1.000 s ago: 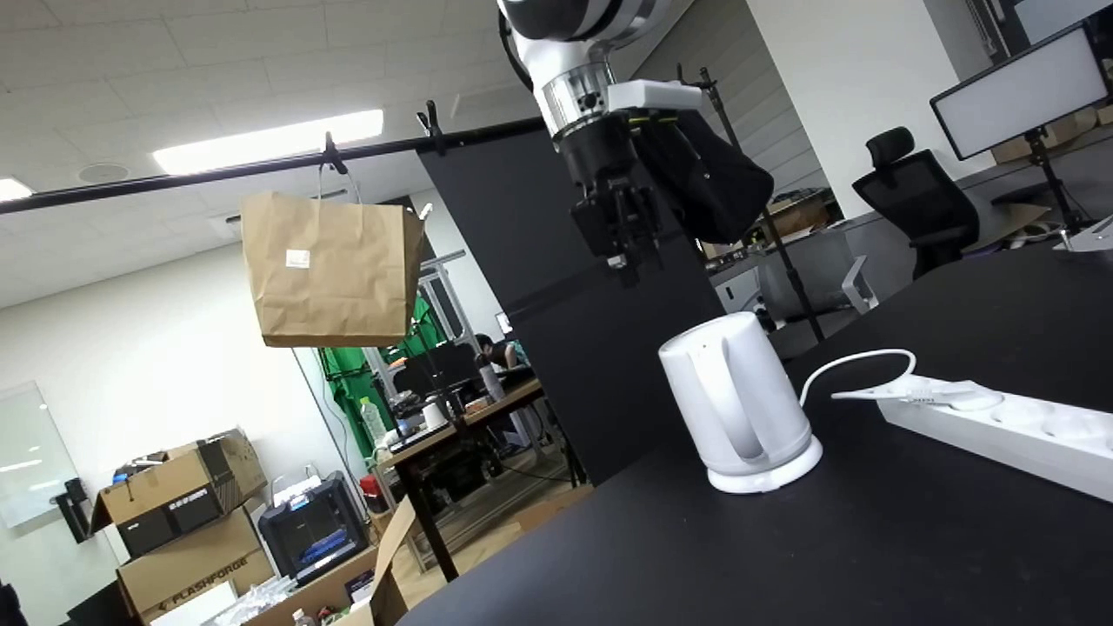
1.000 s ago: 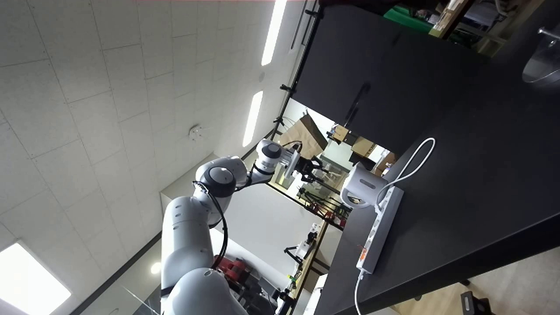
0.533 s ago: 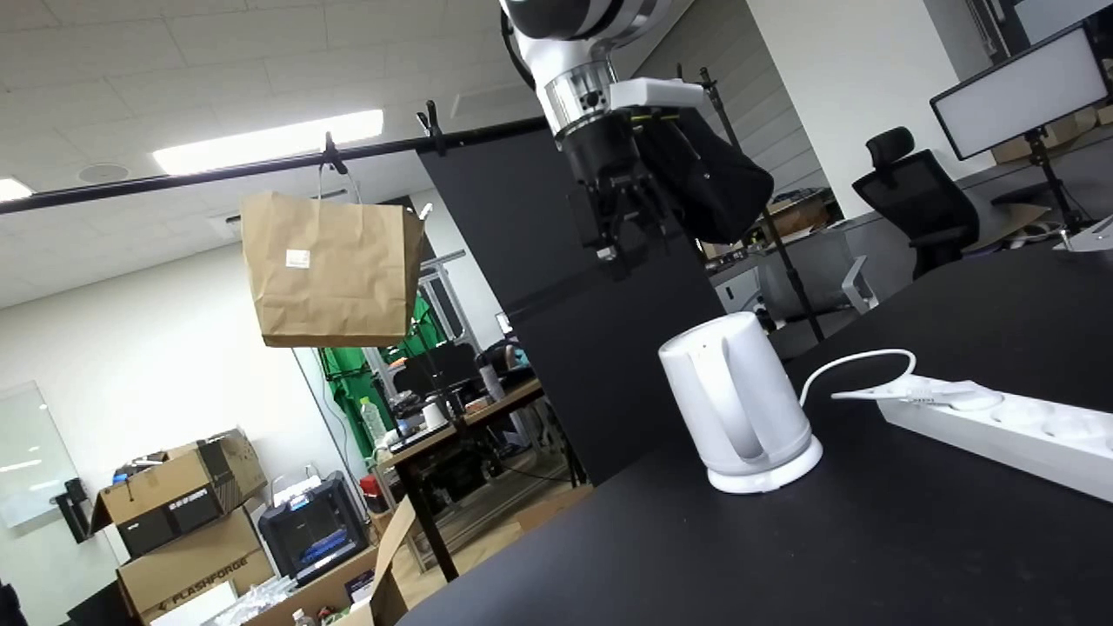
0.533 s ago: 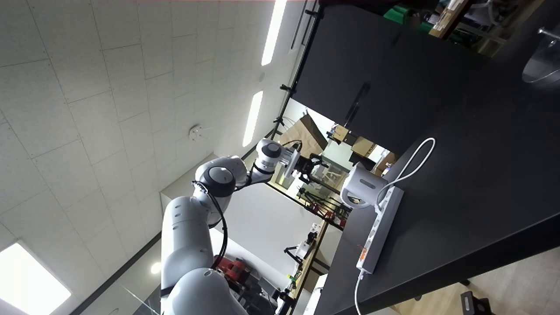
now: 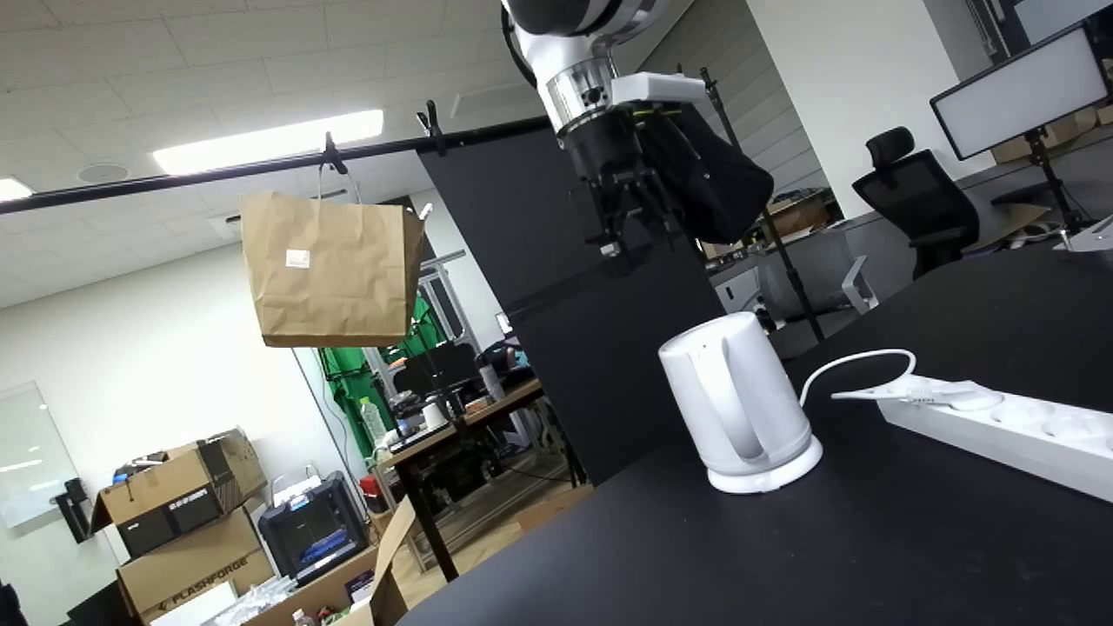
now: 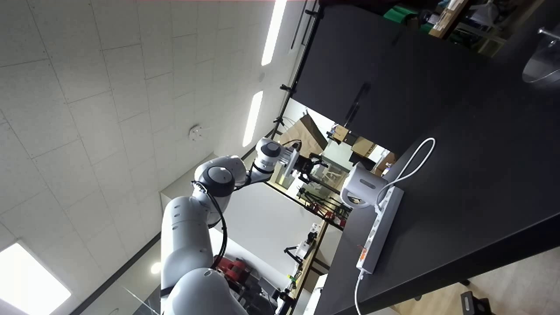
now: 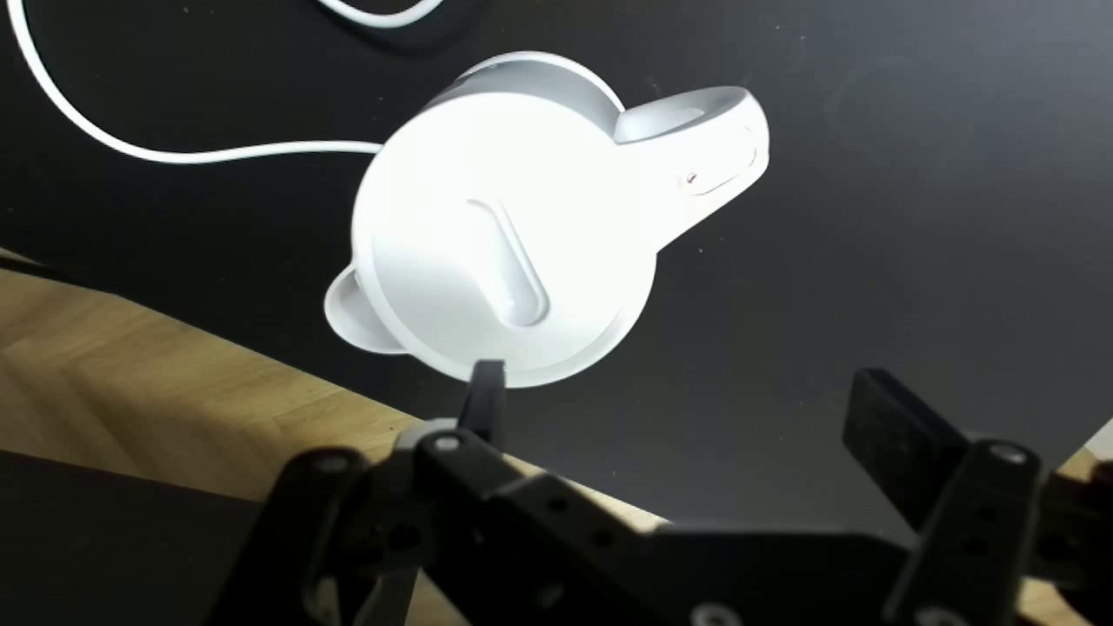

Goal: Turn on the kettle

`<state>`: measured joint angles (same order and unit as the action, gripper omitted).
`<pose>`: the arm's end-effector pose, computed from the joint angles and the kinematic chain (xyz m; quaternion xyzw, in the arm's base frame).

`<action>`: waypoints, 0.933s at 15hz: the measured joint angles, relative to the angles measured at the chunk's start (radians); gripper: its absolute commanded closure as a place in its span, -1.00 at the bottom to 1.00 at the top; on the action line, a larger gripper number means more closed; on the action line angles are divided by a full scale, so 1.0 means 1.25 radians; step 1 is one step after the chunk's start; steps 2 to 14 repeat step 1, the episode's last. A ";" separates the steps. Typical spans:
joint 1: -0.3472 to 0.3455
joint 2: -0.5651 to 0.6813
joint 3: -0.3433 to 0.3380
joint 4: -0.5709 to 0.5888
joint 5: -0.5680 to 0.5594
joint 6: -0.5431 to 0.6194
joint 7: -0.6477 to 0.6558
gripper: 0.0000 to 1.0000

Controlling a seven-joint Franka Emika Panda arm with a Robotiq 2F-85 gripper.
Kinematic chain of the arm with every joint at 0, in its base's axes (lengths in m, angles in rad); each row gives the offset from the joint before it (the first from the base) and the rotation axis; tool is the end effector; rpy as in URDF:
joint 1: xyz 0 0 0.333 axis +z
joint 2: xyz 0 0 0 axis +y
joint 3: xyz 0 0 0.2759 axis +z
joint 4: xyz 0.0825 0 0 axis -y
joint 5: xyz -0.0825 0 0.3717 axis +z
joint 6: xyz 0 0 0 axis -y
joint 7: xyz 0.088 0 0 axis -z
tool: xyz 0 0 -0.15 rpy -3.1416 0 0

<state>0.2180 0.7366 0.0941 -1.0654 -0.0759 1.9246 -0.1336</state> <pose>0.7053 0.1996 0.3404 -0.9740 -0.2175 -0.0628 0.0000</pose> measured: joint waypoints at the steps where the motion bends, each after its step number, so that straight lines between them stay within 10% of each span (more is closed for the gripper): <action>1: 0.000 0.000 0.000 0.000 0.000 0.000 0.000 -1.00; 14: 0.000 0.000 0.000 0.000 0.000 0.000 0.000 -1.00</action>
